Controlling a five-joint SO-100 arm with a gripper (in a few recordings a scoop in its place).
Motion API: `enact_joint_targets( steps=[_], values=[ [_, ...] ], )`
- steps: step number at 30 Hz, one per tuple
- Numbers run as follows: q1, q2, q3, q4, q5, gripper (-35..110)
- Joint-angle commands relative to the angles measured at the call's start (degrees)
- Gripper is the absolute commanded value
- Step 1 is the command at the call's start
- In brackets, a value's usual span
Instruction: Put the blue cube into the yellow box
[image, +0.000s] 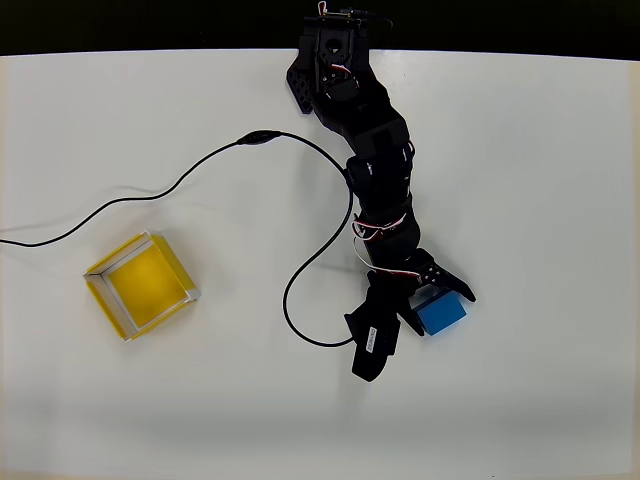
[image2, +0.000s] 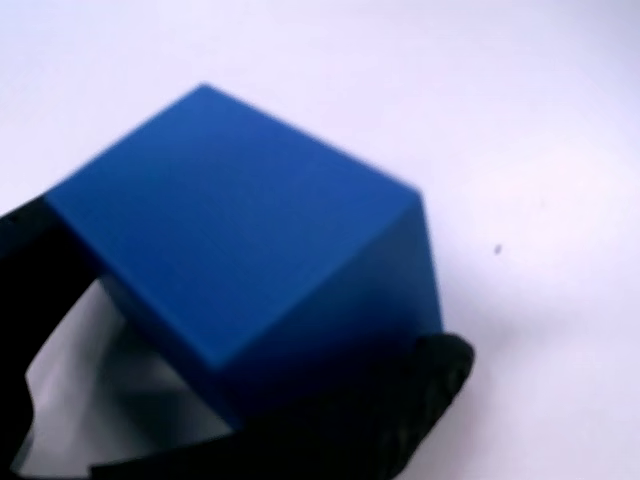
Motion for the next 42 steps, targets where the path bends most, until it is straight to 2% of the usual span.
enact_joint_targets(
  steps=[1,26,42],
  values=[
    [-0.2,3.5,-3.7,-0.2,-1.3,47],
    [5.4,7.3,-6.2,2.9,-9.4,40],
    [5.7,7.6,-5.9,2.7,-9.0,38]
  ],
)
